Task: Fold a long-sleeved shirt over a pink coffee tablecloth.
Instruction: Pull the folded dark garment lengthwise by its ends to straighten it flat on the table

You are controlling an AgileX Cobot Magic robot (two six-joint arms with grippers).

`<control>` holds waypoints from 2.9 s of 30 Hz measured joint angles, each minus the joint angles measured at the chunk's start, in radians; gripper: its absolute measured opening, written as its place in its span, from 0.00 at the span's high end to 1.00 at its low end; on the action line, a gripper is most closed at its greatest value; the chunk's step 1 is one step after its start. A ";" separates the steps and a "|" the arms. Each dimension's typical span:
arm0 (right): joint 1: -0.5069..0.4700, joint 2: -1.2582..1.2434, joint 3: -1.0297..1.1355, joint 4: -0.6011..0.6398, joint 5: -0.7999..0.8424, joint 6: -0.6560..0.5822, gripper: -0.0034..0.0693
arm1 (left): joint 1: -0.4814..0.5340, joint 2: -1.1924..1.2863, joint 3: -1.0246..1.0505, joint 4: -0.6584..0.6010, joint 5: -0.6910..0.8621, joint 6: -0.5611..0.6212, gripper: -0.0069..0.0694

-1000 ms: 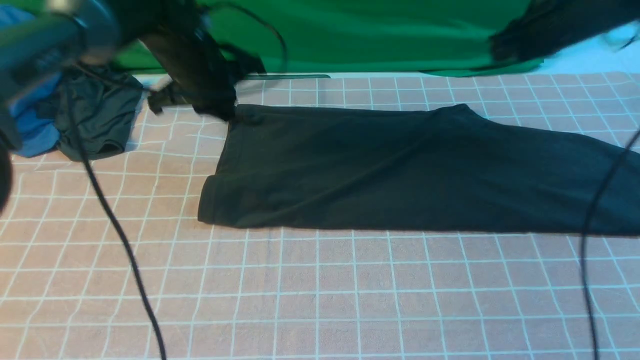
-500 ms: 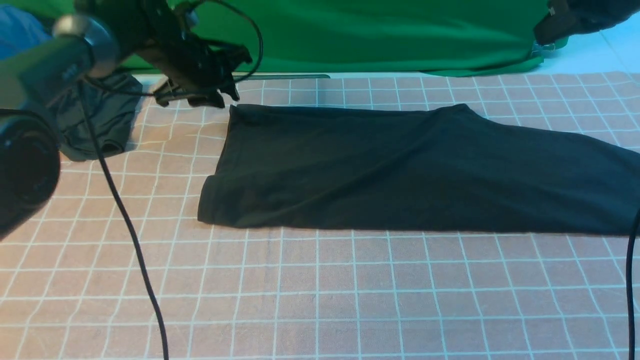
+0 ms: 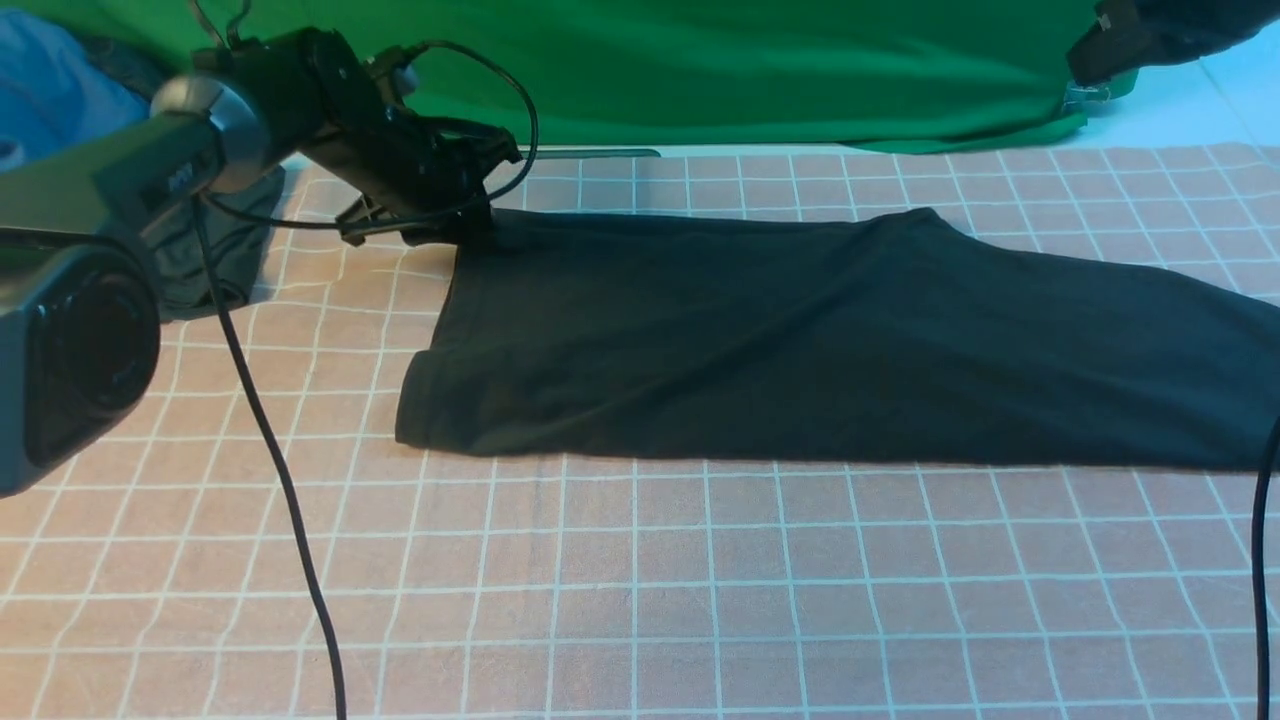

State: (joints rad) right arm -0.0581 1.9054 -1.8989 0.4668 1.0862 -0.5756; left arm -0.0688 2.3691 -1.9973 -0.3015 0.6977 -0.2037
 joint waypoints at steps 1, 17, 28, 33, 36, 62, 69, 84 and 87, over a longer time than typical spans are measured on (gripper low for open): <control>0.000 0.000 0.000 0.000 -0.001 0.000 0.86 | 0.000 0.000 0.000 0.003 0.003 0.001 0.79; 0.000 0.013 0.000 0.000 -0.034 -0.001 0.86 | 0.018 -0.033 -0.032 0.001 -0.116 -0.058 0.85; 0.000 0.073 0.000 -0.001 -0.027 -0.001 0.86 | 0.018 0.002 -0.032 0.026 -0.231 -0.080 0.79; 0.000 0.071 -0.001 -0.057 -0.006 0.034 0.86 | 0.020 -0.001 -0.081 0.083 -0.182 -0.108 0.58; 0.000 0.051 -0.013 -0.178 0.045 0.127 0.86 | 0.020 -0.023 -0.139 0.111 -0.037 -0.148 0.50; -0.208 -0.125 0.450 -0.311 0.063 0.318 0.83 | -0.068 -0.372 0.333 0.254 0.441 0.033 0.75; -0.208 -0.127 0.450 -0.178 0.037 0.257 0.83 | -0.068 -0.319 0.338 0.288 0.405 0.036 0.29; -0.208 -0.127 0.450 -0.144 0.045 0.246 0.83 | -0.068 -0.221 0.328 0.189 0.437 0.036 0.67; -0.208 -0.128 0.450 -0.149 0.089 0.232 0.83 | -0.067 -0.223 0.328 0.205 0.463 0.010 0.80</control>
State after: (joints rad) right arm -0.2660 1.7775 -1.4484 0.3178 1.1756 -0.3435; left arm -0.1355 2.1466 -1.6692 -0.0967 1.1612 -0.1941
